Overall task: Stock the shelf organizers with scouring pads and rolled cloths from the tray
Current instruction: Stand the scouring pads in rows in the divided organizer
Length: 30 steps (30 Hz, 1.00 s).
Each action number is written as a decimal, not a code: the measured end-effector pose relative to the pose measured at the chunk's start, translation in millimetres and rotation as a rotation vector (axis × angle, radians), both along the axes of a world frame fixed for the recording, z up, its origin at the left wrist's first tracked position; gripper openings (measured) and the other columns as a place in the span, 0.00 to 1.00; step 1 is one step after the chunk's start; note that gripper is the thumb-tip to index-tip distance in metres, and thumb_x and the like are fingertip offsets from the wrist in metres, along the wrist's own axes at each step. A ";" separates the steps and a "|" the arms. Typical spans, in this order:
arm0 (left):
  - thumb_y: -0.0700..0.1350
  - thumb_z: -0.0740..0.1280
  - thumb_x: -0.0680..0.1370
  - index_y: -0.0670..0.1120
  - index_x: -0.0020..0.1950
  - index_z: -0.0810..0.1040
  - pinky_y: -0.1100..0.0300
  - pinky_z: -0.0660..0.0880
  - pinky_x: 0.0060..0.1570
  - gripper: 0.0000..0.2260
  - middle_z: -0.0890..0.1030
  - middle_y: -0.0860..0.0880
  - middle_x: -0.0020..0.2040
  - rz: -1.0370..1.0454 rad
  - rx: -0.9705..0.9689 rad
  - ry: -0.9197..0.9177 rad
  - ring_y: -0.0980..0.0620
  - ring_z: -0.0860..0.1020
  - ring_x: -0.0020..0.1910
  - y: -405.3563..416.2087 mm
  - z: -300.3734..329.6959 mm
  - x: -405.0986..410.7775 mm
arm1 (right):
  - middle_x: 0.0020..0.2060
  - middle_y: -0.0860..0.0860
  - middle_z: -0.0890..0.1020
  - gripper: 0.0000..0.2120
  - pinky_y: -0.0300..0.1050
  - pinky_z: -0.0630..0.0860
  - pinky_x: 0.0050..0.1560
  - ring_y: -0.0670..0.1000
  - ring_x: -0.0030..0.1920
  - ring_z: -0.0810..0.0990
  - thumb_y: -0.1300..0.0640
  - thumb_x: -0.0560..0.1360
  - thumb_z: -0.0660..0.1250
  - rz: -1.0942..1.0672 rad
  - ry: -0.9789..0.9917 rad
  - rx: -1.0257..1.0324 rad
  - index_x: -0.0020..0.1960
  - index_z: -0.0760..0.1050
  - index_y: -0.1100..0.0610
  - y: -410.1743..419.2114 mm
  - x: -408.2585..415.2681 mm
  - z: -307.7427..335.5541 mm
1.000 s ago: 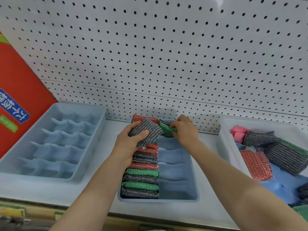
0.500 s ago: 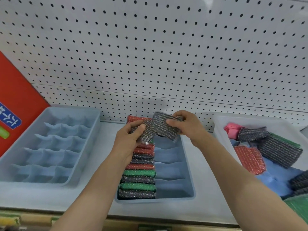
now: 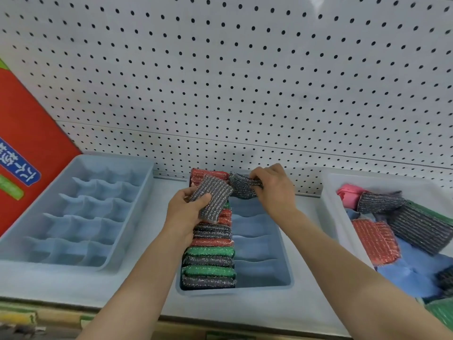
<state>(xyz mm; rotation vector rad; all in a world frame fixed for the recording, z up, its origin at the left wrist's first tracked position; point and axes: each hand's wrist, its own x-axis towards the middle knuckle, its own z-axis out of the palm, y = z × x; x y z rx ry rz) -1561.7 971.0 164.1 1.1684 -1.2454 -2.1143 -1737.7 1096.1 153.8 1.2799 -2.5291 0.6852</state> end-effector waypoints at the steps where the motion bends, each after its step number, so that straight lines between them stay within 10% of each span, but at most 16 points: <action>1: 0.36 0.72 0.75 0.43 0.61 0.74 0.41 0.81 0.51 0.16 0.81 0.42 0.57 -0.012 -0.003 -0.008 0.40 0.83 0.51 0.7 -2.0 0.5 | 0.36 0.50 0.82 0.15 0.42 0.69 0.31 0.56 0.49 0.76 0.67 0.62 0.77 0.005 0.024 0.028 0.47 0.80 0.56 -3.3 -1.4 -4.6; 10: 0.37 0.72 0.75 0.43 0.63 0.74 0.42 0.81 0.52 0.17 0.81 0.42 0.58 -0.030 -0.029 -0.010 0.40 0.83 0.51 -4.2 -6.3 5.2 | 0.41 0.51 0.77 0.14 0.45 0.71 0.43 0.53 0.45 0.74 0.70 0.68 0.71 -0.015 -0.204 -0.027 0.50 0.82 0.58 -22.7 -3.3 -2.0; 19: 0.37 0.72 0.75 0.44 0.61 0.76 0.44 0.81 0.50 0.15 0.81 0.42 0.57 -0.034 -0.007 0.025 0.40 0.83 0.52 -7.5 -8.8 10.6 | 0.44 0.58 0.79 0.12 0.47 0.73 0.36 0.61 0.46 0.77 0.69 0.65 0.75 -0.065 -0.014 0.048 0.47 0.84 0.59 -30.8 1.1 -16.0; 23: 0.37 0.72 0.75 0.47 0.58 0.79 0.46 0.81 0.50 0.14 0.82 0.43 0.56 -0.057 -0.018 0.042 0.41 0.83 0.51 -7.6 -8.6 9.9 | 0.50 0.55 0.80 0.13 0.47 0.74 0.41 0.60 0.49 0.79 0.67 0.70 0.70 -0.069 0.035 0.364 0.52 0.82 0.57 -28.6 -1.2 -25.1; 30: 0.37 0.75 0.72 0.50 0.58 0.81 0.43 0.82 0.50 0.16 0.84 0.44 0.54 -0.135 -0.135 -0.026 0.43 0.85 0.48 -8.9 -0.4 2.0 | 0.55 0.45 0.82 0.19 0.42 0.73 0.60 0.45 0.56 0.79 0.41 0.75 0.68 0.062 -0.605 -0.034 0.64 0.78 0.46 -21.0 12.5 36.7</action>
